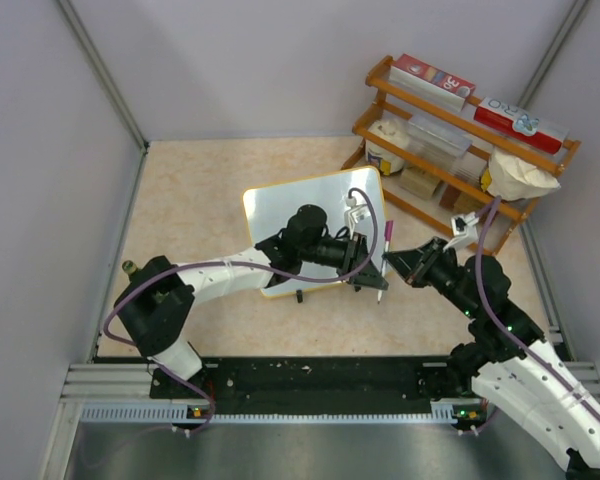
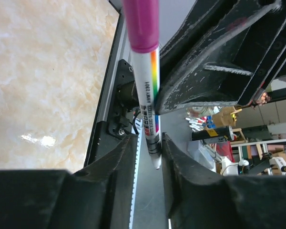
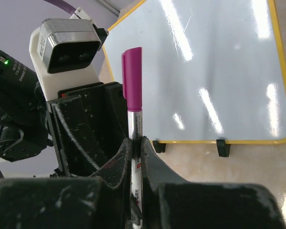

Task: Write a sentence on the whiteboard
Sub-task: Pick up the whiteboard marker at the center of the board.

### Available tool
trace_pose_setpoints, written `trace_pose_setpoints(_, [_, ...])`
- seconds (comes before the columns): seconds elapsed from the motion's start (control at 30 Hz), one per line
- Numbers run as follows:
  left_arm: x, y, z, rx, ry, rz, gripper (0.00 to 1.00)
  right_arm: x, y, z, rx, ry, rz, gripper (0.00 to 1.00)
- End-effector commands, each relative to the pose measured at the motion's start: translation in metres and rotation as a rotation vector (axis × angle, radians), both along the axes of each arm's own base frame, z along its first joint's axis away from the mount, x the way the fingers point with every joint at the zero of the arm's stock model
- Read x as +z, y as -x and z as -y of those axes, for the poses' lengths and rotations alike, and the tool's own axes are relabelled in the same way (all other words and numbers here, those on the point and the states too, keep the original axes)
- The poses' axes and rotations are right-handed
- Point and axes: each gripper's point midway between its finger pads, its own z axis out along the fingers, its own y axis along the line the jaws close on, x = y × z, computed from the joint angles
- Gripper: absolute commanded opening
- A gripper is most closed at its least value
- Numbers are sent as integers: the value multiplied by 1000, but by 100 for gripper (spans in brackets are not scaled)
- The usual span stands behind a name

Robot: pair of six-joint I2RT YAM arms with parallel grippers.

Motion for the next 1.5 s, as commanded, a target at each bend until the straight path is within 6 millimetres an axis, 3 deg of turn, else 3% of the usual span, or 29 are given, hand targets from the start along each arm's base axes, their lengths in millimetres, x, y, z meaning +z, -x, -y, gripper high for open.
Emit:
trace_pose_setpoints(0.0, [20, -1, 9, -22, 81, 47, 23, 16, -2, 3, -24, -45, 45, 0])
trace_pose_setpoints(0.07, [19, 0, 8, -29, 78, 46, 1, 15, -1, 2, -16, -42, 44, 0])
trace_pose_setpoints(0.13, [18, 1, 5, -33, 64, 61, 0, 16, 0, 1, -1, -29, 54, 0])
trace_pose_setpoints(0.17, [14, -1, 2, -18, 37, 68, 0, 14, 1, 0, 6, -21, 55, 6])
trace_pose_setpoints(0.27, [9, -7, -9, 20, -27, 116, 0, 12, 4, 1, 21, 1, 59, 33])
trace_pose_setpoints(0.37, [8, -15, -24, 38, -85, 178, 0, 14, 9, -2, 60, 23, 80, 80])
trace_pose_setpoints(0.43, [9, -18, -33, 55, -111, 213, 0, 15, 11, -1, 68, 39, 84, 97])
trace_pose_setpoints(0.47, [8, -18, -39, 56, -130, 222, 0, 16, 12, -2, 78, 45, 84, 99])
trace_pose_setpoints(0.57, [14, -13, -54, 38, -148, 263, 0, 24, 19, -10, 147, 53, 111, 99])
trace_pose_setpoints(0.8, [26, 23, -81, -123, -171, 297, 0, 43, 51, -41, 471, 104, 209, 95])
trace_pose_setpoints(1.07, [46, 55, -95, -244, -44, 335, 0, 60, 71, -59, 637, 18, 251, 72])
trace_pose_setpoints(1.17, [49, 60, -97, -268, -22, 337, 0, 70, 80, -67, 715, -59, 294, 70])
trace_pose_setpoints(1.3, [46, 62, -96, -292, -20, 322, 0, 61, 83, -74, 773, -85, 250, 61])
trace_pose_setpoints(1.47, [42, 61, -96, -292, -33, 315, 0, 63, 84, -76, 786, -113, 245, 59])
